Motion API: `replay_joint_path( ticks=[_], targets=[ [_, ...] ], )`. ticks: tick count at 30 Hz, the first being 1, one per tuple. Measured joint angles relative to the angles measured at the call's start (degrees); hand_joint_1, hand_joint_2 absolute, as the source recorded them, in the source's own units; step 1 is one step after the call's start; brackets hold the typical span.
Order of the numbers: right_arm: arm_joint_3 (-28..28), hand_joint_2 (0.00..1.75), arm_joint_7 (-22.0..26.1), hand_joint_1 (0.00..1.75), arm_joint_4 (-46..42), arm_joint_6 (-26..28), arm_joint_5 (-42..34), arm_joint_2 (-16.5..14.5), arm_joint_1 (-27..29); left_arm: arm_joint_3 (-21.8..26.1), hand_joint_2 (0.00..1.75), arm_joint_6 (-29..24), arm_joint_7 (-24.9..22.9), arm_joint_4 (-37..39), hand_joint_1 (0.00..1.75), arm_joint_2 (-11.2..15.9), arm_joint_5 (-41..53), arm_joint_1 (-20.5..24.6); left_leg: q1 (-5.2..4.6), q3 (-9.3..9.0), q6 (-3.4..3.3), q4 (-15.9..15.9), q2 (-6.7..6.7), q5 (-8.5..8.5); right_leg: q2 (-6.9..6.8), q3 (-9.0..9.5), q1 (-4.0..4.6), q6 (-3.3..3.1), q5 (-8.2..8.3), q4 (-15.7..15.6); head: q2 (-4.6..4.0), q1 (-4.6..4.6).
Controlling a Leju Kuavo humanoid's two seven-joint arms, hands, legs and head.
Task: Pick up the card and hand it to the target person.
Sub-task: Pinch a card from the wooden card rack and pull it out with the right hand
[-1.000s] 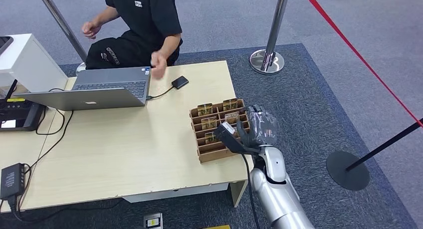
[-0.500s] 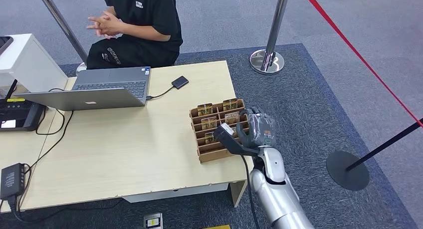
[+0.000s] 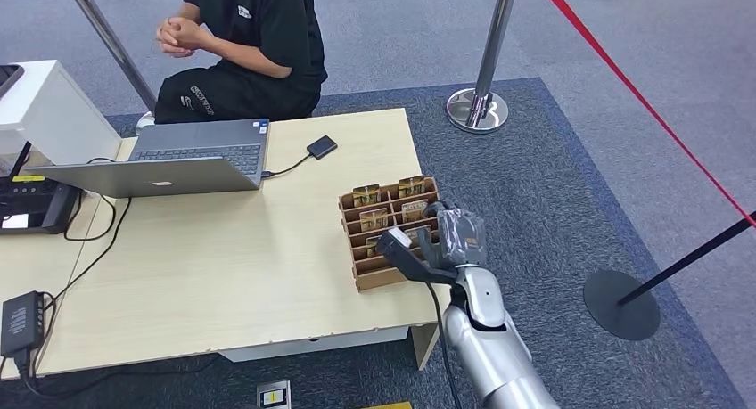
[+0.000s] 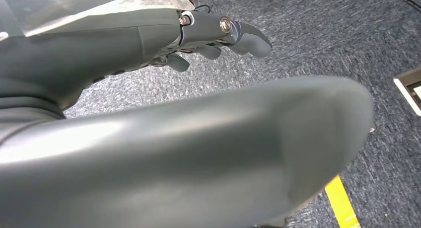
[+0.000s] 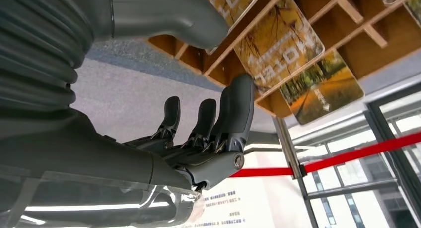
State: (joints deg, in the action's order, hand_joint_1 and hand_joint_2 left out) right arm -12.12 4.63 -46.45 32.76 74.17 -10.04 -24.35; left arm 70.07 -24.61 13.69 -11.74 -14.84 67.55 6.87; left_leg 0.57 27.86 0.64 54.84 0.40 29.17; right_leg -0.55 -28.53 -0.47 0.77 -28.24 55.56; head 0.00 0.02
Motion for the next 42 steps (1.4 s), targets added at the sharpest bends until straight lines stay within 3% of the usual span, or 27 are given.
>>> replay_joint_path(
  ticks=[33, 42],
  targets=[
    [-0.1, 1.75, -0.4, 0.99, 5.6, 1.3, -0.1, 0.5, -1.3, 0.0, 0.0, 0.5, -0.3, 0.0, 0.0, 0.0, 0.8, 0.0, 0.0, -0.01, 0.0, 0.0, 0.0, 0.0, 0.0, 0.0, 0.0, 0.0, 0.0, 0.0, 0.0, 0.01],
    [-0.4, 1.75, -0.2, 1.24, 6.2, 1.6, -0.5, 0.4, -1.4, 0.0, 0.0, 0.5, -0.3, 0.0, 0.0, 0.0, 0.8, 0.0, 0.0, -0.03, 0.0, 0.0, 0.0, 0.0, 0.0, 0.01, 0.0, 0.0, 0.0, 0.0, 0.0, 0.0]
  ],
)
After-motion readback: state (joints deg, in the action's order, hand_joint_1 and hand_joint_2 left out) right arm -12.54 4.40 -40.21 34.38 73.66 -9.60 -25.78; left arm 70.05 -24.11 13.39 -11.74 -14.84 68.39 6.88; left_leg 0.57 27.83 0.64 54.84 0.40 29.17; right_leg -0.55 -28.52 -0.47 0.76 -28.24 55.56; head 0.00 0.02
